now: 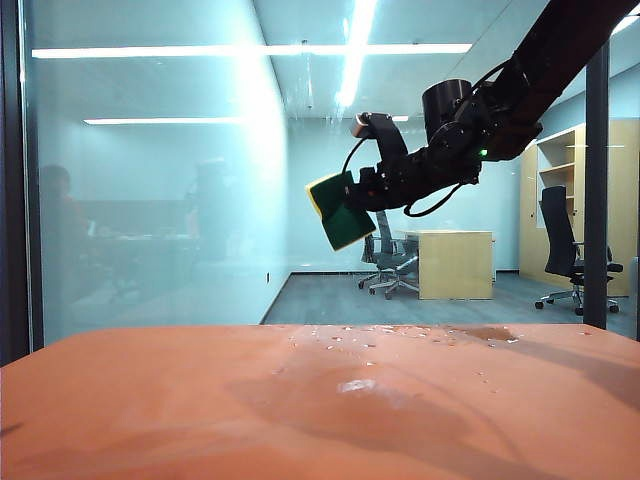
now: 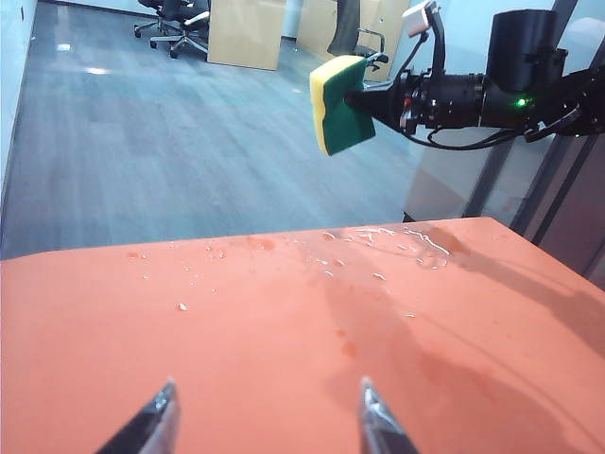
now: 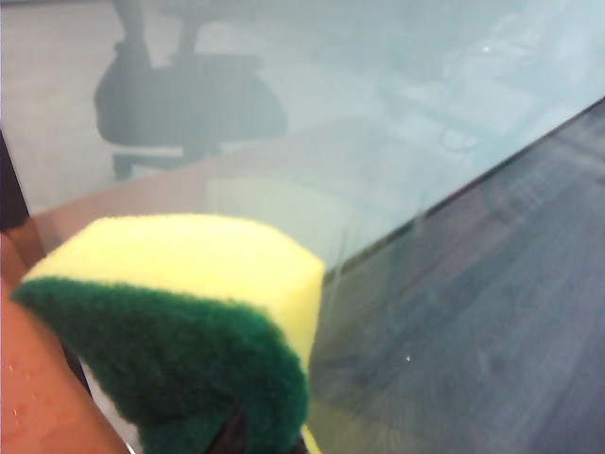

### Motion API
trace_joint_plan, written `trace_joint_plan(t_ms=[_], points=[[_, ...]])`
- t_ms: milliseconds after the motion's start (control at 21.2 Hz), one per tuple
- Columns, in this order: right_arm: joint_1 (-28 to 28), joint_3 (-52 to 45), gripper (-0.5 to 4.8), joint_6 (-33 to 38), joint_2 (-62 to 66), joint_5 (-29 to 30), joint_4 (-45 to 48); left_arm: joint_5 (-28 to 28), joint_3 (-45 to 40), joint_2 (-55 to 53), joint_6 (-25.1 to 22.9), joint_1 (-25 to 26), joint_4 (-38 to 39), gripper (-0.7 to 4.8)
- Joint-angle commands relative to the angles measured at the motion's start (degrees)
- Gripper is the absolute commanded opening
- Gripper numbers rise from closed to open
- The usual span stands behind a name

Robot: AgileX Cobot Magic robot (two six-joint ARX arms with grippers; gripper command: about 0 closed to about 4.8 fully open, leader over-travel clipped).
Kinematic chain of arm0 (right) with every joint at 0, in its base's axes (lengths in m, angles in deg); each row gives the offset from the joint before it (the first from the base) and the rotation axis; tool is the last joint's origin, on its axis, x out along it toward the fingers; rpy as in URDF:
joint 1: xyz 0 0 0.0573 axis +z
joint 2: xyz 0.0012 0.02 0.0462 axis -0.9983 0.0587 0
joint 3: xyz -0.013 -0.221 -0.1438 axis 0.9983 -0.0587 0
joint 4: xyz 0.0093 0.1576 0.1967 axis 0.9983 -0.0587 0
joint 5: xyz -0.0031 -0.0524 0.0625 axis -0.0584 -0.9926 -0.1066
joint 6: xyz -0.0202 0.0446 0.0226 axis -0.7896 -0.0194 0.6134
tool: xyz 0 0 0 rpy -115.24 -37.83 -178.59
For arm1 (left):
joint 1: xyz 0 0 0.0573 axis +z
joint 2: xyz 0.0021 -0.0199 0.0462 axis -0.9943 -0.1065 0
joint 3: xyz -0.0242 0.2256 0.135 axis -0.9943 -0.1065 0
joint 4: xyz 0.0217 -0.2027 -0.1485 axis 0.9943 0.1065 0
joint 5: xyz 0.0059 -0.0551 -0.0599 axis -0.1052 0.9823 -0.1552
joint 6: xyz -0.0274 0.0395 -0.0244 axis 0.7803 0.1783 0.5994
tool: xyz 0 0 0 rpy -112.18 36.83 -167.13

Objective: Pick up the sponge from the table, wipe the water off the glass, and finally place the sponge back on the table.

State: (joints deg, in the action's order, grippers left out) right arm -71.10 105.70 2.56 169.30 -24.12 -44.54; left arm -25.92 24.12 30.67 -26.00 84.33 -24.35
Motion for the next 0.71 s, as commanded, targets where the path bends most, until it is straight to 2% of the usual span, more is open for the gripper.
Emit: trace_joint_plan(t_ms=[47, 329, 706], points=[[-0.3, 0.0, -0.03, -0.6, 0.2, -2.9, -2.2, -0.1, 0.2, -0.1, -0.1, 0.0, -0.5, 2.43], [-0.3, 0.1, -0.03, -0.5, -1.0, -5.2, 1.3, -0.2, 0.2, -0.1, -0.1, 0.0, -0.5, 2.43], [-0.4, 0.2, -0.03, -0.3, -6.5, -8.8, 1.6, -0.2, 0.2, -0.1, -0.1, 0.0, -0.5, 2.43]])
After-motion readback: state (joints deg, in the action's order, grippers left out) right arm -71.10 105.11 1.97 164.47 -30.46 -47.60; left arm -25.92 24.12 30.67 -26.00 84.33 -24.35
